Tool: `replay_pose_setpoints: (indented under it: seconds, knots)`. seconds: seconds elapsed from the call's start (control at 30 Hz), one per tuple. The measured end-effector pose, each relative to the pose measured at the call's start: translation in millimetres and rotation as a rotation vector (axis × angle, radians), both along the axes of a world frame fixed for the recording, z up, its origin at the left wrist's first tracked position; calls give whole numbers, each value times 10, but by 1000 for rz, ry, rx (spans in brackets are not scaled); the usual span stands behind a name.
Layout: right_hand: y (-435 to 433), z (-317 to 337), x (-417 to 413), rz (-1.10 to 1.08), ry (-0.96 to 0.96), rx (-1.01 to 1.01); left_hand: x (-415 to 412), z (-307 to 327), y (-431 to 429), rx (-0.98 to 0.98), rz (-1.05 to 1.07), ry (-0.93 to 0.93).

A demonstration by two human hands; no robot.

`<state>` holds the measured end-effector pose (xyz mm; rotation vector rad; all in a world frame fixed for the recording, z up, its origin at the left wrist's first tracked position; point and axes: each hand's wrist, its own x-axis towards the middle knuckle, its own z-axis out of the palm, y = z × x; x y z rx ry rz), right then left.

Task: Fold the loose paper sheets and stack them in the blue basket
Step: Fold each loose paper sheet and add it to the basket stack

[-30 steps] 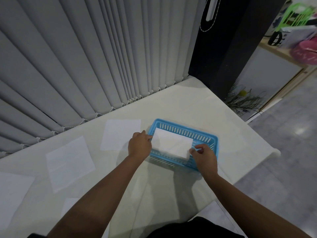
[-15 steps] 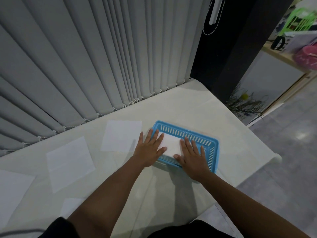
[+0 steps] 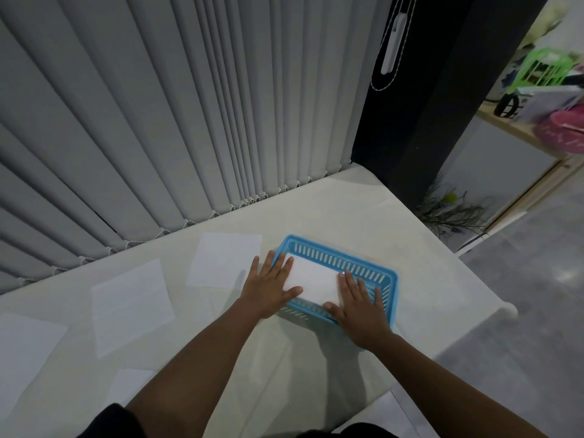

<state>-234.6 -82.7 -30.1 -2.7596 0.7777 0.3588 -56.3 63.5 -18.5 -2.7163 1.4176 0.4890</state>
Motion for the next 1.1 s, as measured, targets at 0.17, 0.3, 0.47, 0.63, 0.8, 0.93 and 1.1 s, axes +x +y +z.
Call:
replay_pose_setpoints:
  seconds: [0.17, 0.3, 0.47, 0.63, 0.8, 0.93, 1.1]
  knots:
    - [49, 177, 89, -49, -82, -47, -10, -11, 168, -202, 107, 28]
    - [73, 301, 403, -28, -296, -96, 121, -15, 450, -355, 419, 13]
    - [238, 316, 1012, 37, -403, -64, 350, -80, 861, -315, 755, 11]
    - [375, 304, 1643, 214, -330, -26, 628, -107, 1112, -266, 889, 83]
    - [515, 303, 2382, 378, -191, -58, 878, -111, 1089, -234, 961, 225]
    - [603, 223, 2836, 509, -72, -42, 1033, -157, 1018, -246, 1029, 288]
    - [733, 65, 3223, 661, 24, -67, 1163, -215, 986, -277, 1114, 257]
